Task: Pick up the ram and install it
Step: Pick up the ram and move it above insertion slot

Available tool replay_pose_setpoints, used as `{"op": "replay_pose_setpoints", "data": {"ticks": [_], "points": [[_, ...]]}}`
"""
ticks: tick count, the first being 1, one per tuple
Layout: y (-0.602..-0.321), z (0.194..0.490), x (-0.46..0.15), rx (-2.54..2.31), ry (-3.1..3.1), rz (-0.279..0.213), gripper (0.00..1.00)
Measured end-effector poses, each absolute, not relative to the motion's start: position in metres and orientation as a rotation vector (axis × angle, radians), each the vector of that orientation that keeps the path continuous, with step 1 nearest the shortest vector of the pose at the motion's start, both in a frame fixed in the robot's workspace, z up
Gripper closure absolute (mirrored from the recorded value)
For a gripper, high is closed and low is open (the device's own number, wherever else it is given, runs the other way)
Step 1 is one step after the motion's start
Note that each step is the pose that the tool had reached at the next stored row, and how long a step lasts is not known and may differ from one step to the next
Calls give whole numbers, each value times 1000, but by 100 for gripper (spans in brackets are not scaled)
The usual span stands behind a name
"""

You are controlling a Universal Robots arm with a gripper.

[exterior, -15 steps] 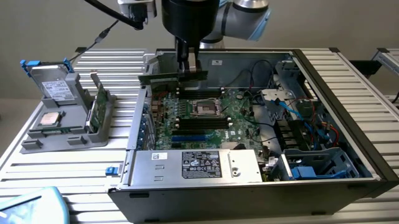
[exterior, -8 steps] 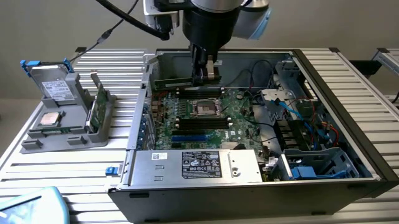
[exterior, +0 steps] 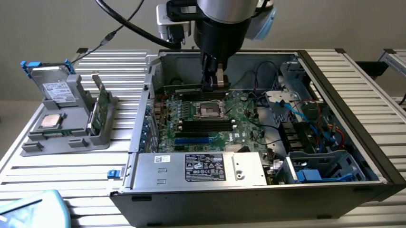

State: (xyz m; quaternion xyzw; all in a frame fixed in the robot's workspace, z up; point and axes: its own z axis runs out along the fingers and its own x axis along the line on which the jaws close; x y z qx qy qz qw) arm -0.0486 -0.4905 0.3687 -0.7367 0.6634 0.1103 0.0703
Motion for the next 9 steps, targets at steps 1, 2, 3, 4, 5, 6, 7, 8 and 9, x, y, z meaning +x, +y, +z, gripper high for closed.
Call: {"op": "replay_pose_setpoints", "data": {"ticks": [1,2,3,4,5,6,7,8,9], "points": [[-490,368,-47,-2214,2000,330,85],[-491,367,-46,-2213,2004,327,85],[-490,366,-45,-2212,2009,324,85],[-491,366,-44,-2212,2015,319,85],[-491,365,-43,-2211,2022,314,85],[-491,365,-43,-2210,2028,309,85],[-491,365,-42,-2209,2035,303,85],[-490,364,-42,-2208,2042,298,85],[-491,364,-41,-2207,2049,293,85]]}}
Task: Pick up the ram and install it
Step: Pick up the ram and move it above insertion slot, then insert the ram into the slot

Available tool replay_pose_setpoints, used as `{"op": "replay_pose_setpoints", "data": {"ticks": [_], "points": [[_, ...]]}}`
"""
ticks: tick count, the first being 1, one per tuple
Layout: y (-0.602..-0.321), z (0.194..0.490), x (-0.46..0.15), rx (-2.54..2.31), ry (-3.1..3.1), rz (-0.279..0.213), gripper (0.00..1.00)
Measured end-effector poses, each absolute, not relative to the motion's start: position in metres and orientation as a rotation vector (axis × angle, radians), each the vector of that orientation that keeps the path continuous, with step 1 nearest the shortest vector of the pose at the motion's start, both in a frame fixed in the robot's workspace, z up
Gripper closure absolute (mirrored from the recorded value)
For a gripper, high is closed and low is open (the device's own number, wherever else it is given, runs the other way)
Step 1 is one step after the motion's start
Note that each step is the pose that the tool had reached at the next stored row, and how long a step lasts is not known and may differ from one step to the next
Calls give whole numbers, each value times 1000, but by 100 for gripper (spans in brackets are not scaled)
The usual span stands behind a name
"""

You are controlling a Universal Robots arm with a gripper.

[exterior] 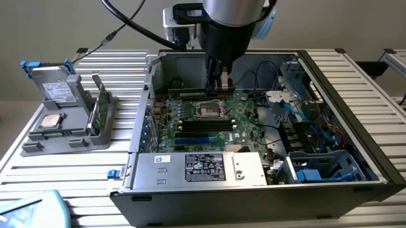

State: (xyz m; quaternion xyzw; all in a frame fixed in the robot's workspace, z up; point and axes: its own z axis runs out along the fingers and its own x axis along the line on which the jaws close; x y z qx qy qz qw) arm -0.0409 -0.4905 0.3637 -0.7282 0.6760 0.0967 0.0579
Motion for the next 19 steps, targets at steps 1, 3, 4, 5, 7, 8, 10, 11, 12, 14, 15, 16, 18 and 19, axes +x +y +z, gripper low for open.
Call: {"op": "replay_pose_setpoints", "data": {"ticks": [1,3,4,5,7,8,10,11,12,14,15,16,18,19], "points": [[-491,363,-40,-2206,2055,289,85],[-491,362,-39,-2200,2067,282,85],[-491,361,-38,-2197,2073,279,85],[-490,360,-37,-2193,2079,277,85],[-490,358,-35,-2187,2090,273,85],[-490,357,-34,-2184,2095,271,85],[-490,355,-33,-2177,2104,268,85],[-490,354,-32,-2174,2108,267,85],[-490,353,-31,-2171,2111,267,85],[-490,350,-29,-2165,2118,267,85],[-490,348,-27,-2163,2120,268,85],[-490,346,-26,-2161,2122,268,85],[-489,343,-23,-2157,2127,270,85],[-489,341,-22,-2155,2130,271,85]]}}
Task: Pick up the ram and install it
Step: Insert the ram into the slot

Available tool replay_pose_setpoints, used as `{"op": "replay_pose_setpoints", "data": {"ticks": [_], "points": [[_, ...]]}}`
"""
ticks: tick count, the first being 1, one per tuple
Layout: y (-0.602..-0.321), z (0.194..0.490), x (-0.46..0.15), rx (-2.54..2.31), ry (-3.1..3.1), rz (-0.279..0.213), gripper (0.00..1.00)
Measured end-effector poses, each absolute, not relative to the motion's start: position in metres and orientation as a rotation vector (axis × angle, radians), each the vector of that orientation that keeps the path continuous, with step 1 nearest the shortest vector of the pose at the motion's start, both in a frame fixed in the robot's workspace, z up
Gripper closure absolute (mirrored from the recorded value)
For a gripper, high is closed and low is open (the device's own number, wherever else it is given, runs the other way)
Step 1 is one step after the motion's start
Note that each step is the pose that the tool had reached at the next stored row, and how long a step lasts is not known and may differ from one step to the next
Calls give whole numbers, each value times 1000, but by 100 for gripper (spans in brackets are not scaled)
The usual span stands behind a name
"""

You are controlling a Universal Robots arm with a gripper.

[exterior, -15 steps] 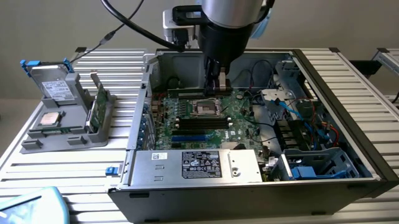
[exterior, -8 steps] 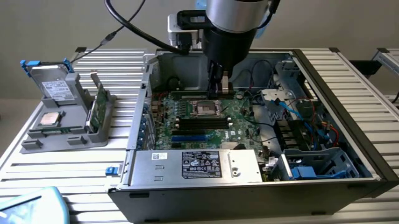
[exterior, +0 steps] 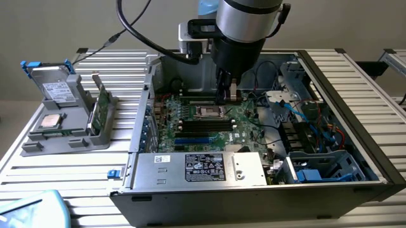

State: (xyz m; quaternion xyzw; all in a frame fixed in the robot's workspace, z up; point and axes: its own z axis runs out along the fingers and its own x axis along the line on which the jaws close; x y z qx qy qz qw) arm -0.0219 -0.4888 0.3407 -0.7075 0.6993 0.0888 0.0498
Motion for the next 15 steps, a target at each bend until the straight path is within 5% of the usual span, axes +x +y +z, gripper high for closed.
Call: {"op": "replay_pose_setpoints", "data": {"ticks": [15], "points": [[-475,324,-17,-2167,2166,275,85]]}}
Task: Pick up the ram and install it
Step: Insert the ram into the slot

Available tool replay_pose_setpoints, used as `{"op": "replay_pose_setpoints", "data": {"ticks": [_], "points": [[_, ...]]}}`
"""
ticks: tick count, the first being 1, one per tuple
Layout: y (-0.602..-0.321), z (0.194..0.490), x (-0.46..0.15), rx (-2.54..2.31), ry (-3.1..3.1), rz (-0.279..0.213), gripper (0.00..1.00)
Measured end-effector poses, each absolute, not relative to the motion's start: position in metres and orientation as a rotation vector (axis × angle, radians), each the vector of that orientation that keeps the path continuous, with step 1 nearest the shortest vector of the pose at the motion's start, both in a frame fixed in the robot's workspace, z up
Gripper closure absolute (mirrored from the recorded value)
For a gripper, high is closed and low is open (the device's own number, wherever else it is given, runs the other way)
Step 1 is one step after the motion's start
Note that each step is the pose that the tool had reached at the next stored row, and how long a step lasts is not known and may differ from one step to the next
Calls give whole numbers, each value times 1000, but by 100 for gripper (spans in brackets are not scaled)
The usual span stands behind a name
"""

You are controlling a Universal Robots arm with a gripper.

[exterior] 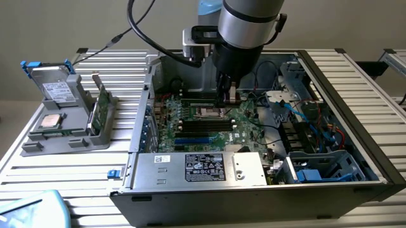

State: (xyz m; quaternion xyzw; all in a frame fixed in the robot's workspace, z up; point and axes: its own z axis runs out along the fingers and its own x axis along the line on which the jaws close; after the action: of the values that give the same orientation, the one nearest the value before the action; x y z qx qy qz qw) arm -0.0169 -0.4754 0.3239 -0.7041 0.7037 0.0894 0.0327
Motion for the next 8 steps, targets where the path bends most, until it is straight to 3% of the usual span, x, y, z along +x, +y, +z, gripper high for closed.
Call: {"op": "replay_pose_setpoints", "data": {"ticks": [8], "points": [[-463,314,-8,-2178,2180,269,85]]}}
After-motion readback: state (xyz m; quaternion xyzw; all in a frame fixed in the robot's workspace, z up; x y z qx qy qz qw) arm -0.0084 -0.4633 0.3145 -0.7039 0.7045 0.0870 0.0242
